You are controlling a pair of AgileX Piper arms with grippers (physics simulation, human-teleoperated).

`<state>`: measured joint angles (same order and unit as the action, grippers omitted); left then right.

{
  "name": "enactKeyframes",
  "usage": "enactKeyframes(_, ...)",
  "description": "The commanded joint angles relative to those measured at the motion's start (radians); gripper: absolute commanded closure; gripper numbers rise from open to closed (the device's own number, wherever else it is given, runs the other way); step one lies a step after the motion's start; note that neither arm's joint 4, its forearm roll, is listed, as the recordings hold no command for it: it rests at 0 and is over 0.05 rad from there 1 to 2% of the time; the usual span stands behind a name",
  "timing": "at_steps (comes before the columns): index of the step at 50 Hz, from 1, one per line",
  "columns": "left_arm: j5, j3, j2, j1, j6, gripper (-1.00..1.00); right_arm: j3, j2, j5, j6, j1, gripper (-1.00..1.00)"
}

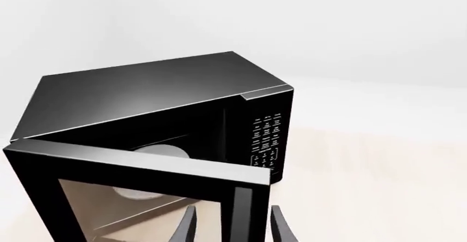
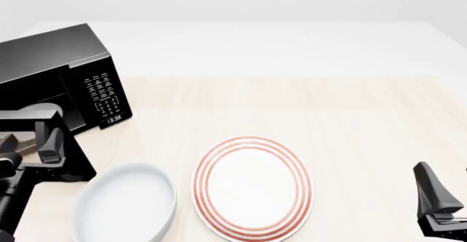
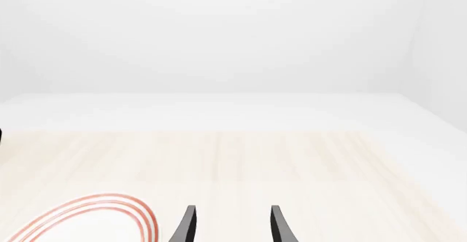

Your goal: Open the microwave.

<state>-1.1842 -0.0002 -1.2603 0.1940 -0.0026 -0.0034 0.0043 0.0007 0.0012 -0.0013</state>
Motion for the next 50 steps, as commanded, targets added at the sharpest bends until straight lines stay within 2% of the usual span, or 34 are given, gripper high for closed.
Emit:
enactKeyframes(1,0.090,0.000,0.133,-0.022,0.000,-1.00,0.000,0.000,0.000,0.000,0.000,-1.00)
enactKeyframes(14,0.276,0.000,0.344,-0.037,0.007,-1.00,0.000,0.000,0.000,0.000,0.000,-1.00)
enactKeyframes(19,0.258,0.000,0.326,-0.035,0.014,-1.00,0.000,0.000,0.000,0.000,0.000,-1.00)
enactKeyframes(24,0.358,-0.002,0.451,-0.054,0.034,-1.00,0.000,0.000,0.000,0.000,0.000,-1.00)
enactKeyframes(35,0.544,-0.044,0.612,-0.067,0.048,-1.00,0.000,0.000,0.000,0.000,0.000,-1.00)
enactKeyframes(44,0.586,-0.049,0.639,-0.063,0.061,-1.00,0.000,0.000,0.000,0.000,0.000,-1.00)
enactKeyframes(50,0.686,-0.084,0.711,-0.070,0.074,-1.00,0.000,0.000,0.000,0.000,0.000,-1.00)
